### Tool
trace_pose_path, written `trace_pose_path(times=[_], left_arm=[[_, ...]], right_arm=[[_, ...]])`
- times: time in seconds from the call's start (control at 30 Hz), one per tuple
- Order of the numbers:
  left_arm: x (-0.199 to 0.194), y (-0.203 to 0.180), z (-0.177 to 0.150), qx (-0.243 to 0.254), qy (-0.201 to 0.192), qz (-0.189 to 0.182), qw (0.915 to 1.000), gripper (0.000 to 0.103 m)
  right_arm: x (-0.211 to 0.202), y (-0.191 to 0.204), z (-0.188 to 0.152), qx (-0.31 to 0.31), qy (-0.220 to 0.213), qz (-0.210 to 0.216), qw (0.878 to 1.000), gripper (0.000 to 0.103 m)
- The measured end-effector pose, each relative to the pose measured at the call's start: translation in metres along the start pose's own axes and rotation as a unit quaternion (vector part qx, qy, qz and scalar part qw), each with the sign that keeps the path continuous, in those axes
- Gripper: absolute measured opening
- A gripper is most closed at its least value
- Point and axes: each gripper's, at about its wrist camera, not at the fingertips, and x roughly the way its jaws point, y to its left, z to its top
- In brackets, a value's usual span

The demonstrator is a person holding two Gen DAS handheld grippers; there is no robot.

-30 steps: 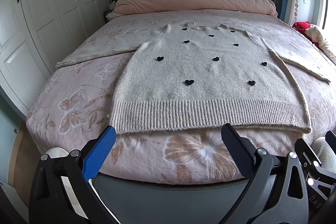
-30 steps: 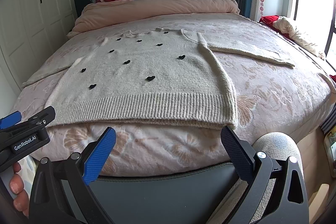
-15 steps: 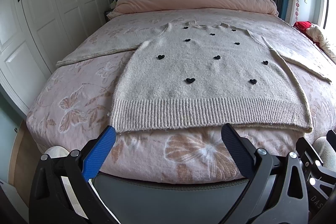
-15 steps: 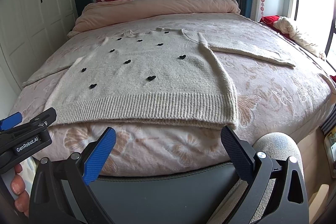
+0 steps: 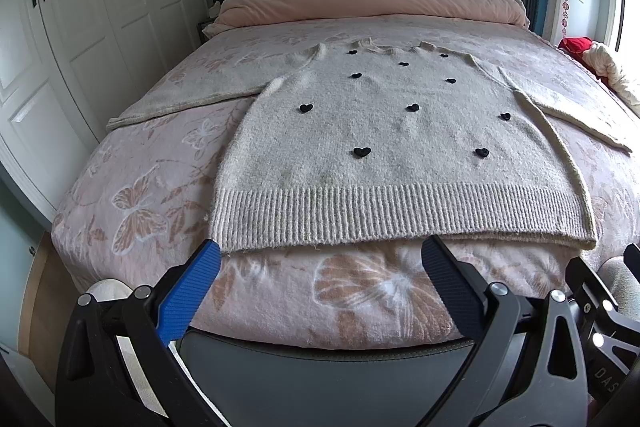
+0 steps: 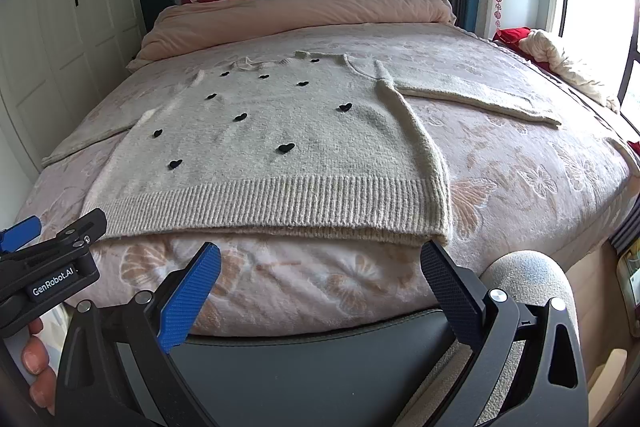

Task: Fold small clothes

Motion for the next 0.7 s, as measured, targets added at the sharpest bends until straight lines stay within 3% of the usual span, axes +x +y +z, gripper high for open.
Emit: trace_pose_path(times=[0.7], left_arm=[[0.0016, -0.0012, -0.0016, 0.002, 0.003, 0.001, 1.0000, 0.098]], right_arm=[[0.0003, 0.0004, 0.0001, 0.001, 0.001, 0.000, 1.000, 0.098]])
